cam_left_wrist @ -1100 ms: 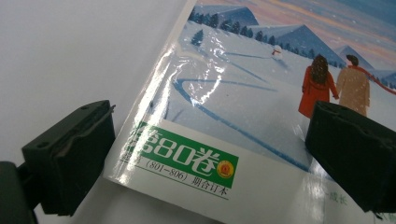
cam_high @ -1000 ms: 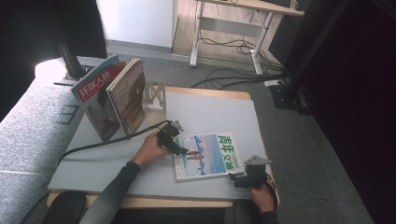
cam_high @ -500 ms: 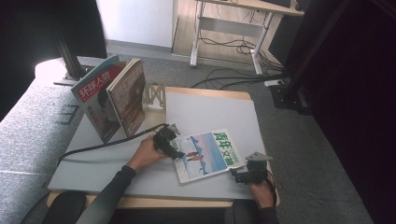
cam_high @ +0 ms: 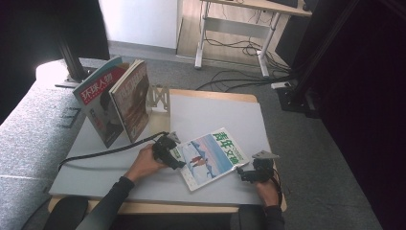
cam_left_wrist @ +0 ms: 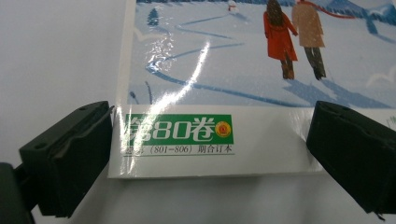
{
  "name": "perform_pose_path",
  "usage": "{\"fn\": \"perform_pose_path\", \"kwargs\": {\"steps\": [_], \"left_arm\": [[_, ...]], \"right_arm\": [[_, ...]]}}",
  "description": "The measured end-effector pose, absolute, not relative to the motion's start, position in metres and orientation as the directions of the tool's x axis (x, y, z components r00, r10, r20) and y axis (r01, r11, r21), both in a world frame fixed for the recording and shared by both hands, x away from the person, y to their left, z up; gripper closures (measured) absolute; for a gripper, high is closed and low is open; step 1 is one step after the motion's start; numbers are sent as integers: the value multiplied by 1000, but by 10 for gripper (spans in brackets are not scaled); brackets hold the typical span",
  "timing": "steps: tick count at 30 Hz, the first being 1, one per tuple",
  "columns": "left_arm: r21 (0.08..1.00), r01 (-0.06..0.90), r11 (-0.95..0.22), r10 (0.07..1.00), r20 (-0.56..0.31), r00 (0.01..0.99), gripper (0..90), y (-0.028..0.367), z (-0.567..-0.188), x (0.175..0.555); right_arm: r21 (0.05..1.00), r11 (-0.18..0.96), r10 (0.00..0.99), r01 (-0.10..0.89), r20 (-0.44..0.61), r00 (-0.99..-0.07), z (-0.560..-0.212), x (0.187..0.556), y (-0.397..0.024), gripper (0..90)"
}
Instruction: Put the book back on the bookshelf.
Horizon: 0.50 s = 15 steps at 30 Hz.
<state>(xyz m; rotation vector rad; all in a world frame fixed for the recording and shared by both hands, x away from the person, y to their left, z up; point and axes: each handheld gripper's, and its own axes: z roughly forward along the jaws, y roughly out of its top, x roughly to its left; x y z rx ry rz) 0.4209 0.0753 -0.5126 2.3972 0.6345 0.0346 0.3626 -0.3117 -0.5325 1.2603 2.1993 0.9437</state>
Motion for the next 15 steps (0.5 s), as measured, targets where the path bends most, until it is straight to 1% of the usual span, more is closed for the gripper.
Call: {"fn": "perform_pose_path", "kwargs": {"steps": [7, 8, 10, 15], "left_arm": [[588, 429, -686, 441, -133, 887, 13, 80, -512, 410], [584, 412, -699, 435, -110, 894, 12, 80, -512, 405], [584, 409, -701, 434, -105, 895, 4, 81, -512, 400], [604, 426, -673, 429, -151, 891, 9, 88, -513, 393]], "right_arm": [[736, 352, 878, 579, -45, -476, -532, 376, -310, 0], [732, 358, 880, 579, -58, -471, -531, 381, -308, 0], [731, 356, 883, 581, -59, -466, -530, 386, -307, 0], [729, 347, 889, 590, -56, -454, -530, 397, -306, 0]]}}
